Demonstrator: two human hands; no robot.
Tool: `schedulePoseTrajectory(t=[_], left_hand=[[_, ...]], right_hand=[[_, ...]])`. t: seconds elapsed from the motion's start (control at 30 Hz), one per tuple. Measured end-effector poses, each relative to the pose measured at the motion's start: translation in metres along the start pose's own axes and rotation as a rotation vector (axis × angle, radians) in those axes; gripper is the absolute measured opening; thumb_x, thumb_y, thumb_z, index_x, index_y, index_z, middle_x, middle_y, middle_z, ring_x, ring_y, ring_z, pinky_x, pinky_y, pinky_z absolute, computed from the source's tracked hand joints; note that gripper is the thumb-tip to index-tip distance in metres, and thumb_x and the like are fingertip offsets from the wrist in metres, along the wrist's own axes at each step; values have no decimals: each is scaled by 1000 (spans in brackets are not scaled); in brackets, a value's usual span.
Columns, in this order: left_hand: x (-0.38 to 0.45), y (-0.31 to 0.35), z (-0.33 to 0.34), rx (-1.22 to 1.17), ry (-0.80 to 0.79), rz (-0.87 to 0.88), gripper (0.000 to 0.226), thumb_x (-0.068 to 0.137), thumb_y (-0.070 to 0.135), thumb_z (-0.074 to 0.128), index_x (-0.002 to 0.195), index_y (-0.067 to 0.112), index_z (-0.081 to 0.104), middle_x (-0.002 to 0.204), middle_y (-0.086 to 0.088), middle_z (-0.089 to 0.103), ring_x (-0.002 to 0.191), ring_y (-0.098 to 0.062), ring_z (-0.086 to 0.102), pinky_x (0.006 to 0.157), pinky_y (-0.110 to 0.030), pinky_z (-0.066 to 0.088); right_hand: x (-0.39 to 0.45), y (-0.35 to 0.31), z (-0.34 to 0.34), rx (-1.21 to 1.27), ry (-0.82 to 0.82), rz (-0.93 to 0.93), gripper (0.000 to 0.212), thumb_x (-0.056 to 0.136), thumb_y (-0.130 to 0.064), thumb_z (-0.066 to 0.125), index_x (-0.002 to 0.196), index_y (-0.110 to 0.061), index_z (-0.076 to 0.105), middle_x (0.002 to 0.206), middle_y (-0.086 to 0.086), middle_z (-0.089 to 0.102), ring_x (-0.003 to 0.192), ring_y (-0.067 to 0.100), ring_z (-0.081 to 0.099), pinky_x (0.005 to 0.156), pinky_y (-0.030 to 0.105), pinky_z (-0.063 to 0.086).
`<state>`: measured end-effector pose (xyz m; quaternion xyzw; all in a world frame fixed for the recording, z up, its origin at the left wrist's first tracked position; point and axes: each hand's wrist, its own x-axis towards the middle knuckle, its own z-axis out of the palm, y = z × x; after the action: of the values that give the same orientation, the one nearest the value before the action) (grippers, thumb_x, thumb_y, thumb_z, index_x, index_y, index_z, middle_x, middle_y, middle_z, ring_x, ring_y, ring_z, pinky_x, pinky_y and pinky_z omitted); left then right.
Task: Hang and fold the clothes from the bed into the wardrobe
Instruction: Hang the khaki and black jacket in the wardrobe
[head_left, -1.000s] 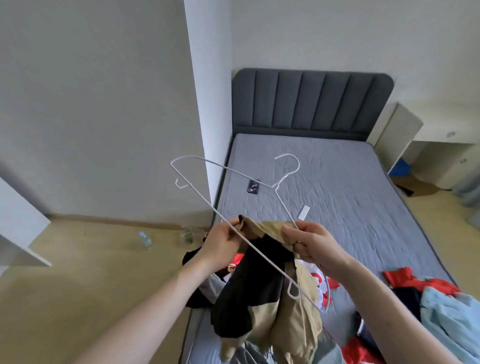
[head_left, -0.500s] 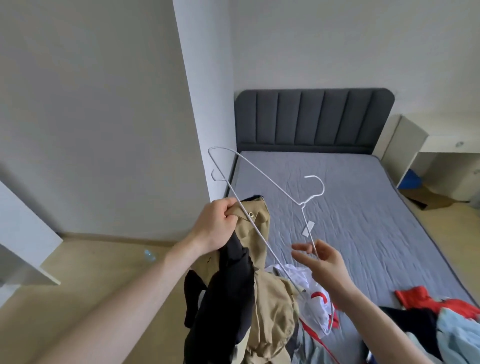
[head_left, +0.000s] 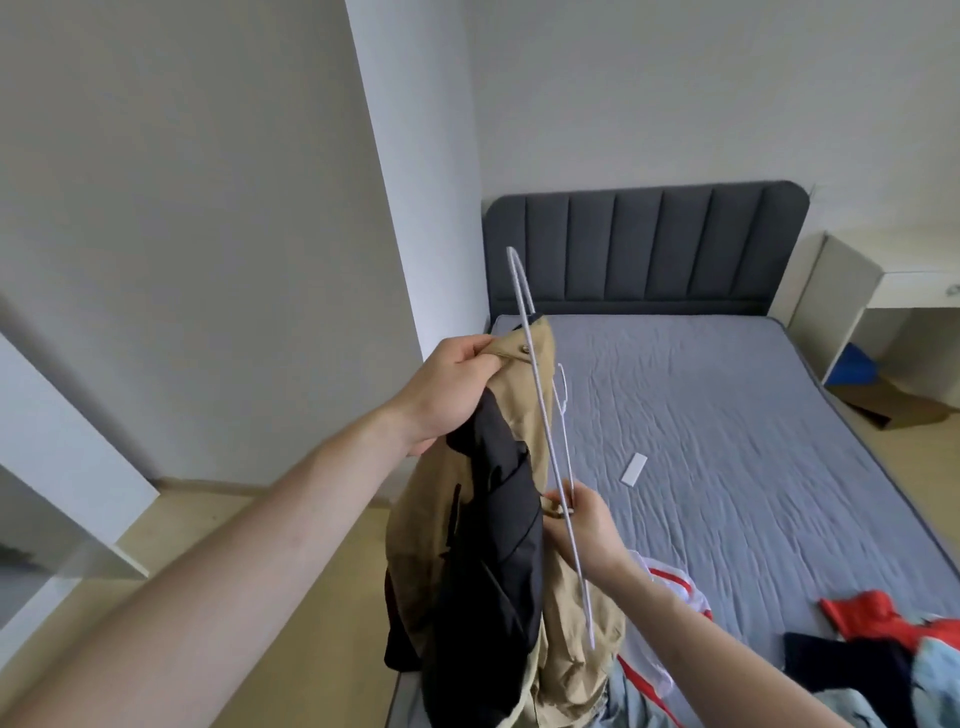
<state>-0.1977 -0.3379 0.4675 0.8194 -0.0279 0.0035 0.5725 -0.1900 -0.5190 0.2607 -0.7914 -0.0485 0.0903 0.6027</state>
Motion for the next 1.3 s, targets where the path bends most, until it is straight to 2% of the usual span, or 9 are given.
schedulePoseTrajectory(t=[0.13, 0.27, 0.4, 0.57, 0.67, 0.83, 1.0, 1.17, 1.3], left_hand=[[-7, -10, -31, 133, -21, -36, 40, 88, 39, 69, 115, 9, 70, 110, -4, 75, 107, -19, 68, 105, -39, 48], [-23, -45, -46, 567, -74, -78, 33, 71, 29, 89, 99, 29, 71, 92, 11, 75, 90, -8, 71, 84, -29, 58], [-23, -78, -45, 855, 150, -20, 10, 83, 27, 68, 88, 30, 60, 79, 8, 70, 77, -21, 68, 68, -40, 57], [-11, -61, -41, 664, 574, 159, 16, 81, 8, 65, 95, 17, 64, 75, -2, 68, 73, -33, 64, 63, -43, 56], [-4, -31, -36, 585, 638, 275, 25, 73, 2, 59, 92, 17, 64, 72, -1, 68, 70, -33, 62, 61, -43, 55], [1, -6, -31, 713, 547, 403, 15, 74, 9, 58, 85, 19, 60, 64, 5, 61, 63, -31, 57, 54, -36, 48], [5, -9, -48, 852, 504, 307, 15, 79, 5, 61, 84, 19, 61, 64, 12, 52, 63, -26, 52, 56, -32, 42], [-6, -6, -52, 595, 26, -148, 12, 82, 12, 75, 88, 18, 66, 80, 2, 67, 79, -17, 64, 63, -15, 48], [-18, -21, -46, 312, -283, -258, 15, 72, 30, 74, 82, 18, 73, 89, 2, 73, 95, -17, 67, 97, -33, 49]], right_hand=[[2, -24, -24, 150, 60, -56, 52, 63, -19, 75, 65, -26, 23, 58, -8, 27, 60, 10, 25, 51, 27, 24], [16, -38, -52, 278, 112, -72, 63, 75, 5, 77, 58, -28, 26, 57, -5, 32, 55, 9, 31, 50, 24, 29], [25, -73, -67, 281, 69, -168, 65, 76, 8, 79, 62, -26, 26, 56, -4, 36, 55, 12, 33, 51, 21, 35], [38, -94, -78, 208, 71, -129, 69, 69, -21, 91, 60, -27, 23, 64, 6, 45, 68, 17, 44, 64, 33, 42], [40, -86, -79, 84, 82, -118, 71, 66, -27, 94, 63, -25, 23, 73, 15, 69, 67, 16, 54, 67, 33, 43], [36, -78, -75, 70, 61, -87, 55, 71, -18, 93, 66, -10, 39, 69, 3, 73, 56, 7, 54, 62, 27, 45], [36, -86, -91, 104, -47, 4, 74, 66, -23, 97, 60, -28, 23, 72, 12, 62, 71, 18, 56, 70, 33, 43], [40, -95, -102, -24, 5, -33, 32, 77, -14, 88, 69, -8, 58, 65, -5, 56, 72, 14, 53, 74, 30, 44], [42, -106, -98, -120, 3, -86, 8, 85, -2, 75, 86, -9, 78, 66, -9, 69, 64, 3, 63, 63, 13, 49]])
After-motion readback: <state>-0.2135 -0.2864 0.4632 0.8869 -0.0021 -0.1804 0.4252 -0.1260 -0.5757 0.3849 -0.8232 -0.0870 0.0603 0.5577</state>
